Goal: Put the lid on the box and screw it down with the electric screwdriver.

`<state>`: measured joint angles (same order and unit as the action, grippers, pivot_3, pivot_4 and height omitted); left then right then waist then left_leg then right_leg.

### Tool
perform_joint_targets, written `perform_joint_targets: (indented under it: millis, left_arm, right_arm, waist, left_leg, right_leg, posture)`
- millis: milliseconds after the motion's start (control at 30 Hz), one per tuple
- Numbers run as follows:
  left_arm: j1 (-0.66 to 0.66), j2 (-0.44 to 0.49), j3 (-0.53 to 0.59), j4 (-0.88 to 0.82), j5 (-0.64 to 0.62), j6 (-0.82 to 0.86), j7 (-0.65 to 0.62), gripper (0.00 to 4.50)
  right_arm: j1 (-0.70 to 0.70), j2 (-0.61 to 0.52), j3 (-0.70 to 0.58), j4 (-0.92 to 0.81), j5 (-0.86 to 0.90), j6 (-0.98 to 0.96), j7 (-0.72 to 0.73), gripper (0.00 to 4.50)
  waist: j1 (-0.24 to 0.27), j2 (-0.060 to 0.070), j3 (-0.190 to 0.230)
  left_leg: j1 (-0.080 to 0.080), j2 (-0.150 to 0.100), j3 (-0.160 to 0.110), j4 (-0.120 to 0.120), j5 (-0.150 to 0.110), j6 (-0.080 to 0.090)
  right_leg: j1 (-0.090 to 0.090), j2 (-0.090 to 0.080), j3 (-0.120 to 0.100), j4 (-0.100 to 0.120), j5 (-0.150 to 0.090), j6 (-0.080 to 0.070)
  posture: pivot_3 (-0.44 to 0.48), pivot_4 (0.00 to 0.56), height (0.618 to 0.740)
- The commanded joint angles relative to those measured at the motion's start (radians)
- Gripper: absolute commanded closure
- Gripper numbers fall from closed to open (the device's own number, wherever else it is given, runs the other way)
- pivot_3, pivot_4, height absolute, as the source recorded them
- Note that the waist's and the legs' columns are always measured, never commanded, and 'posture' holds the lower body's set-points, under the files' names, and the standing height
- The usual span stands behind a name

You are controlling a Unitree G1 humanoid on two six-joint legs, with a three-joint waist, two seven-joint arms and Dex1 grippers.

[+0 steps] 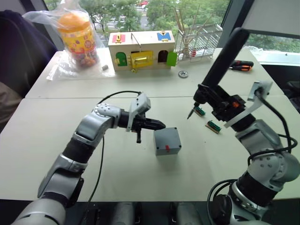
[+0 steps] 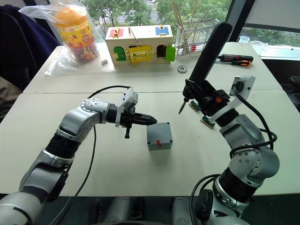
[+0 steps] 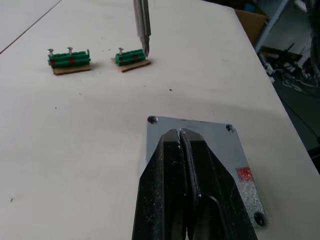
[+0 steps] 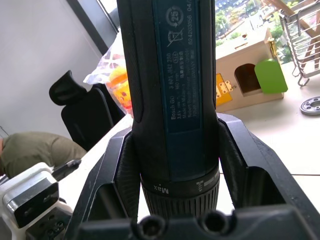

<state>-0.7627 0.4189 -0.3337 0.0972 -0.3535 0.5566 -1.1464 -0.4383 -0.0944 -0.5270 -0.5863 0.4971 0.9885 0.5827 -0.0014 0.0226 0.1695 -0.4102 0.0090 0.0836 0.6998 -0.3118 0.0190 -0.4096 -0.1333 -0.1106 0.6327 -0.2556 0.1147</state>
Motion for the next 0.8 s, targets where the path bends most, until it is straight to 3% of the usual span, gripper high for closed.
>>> perform_joint_targets:
  millis: [33, 800]
  left_arm:
    - [0.003, 0.0, -0.027, -0.009, 0.05, -0.034, 0.002, 4.5]
    - [0.085, 0.025, -0.034, -0.109, 0.077, 0.018, 0.01, 4.5]
  right_arm:
    - [0.019, -0.018, 0.065, -0.009, 0.045, -0.103, -0.003, 2.74]
    - [0.16, -0.123, 0.234, 0.096, 0.139, -0.305, -0.053, 2.74]
  waist:
    - [-0.009, 0.0, 0.0]
    - [-0.008, 0.0, 0.0]
  left_leg:
    - [0.0, 0.0, 0.0, 0.0, 0.0, 0.0]
    - [0.0, 0.002, -0.002, 0.0, 0.0, 0.0]
  right_leg:
    - [0.0, 0.0, 0.0, 0.0, 0.0, 0.0]
    - [0.001, -0.001, 0.0, 0.0, 0.0, 0.0]
  posture:
    - [0.0, 0.15, 0.706]
    - [0.0, 0.15, 0.706]
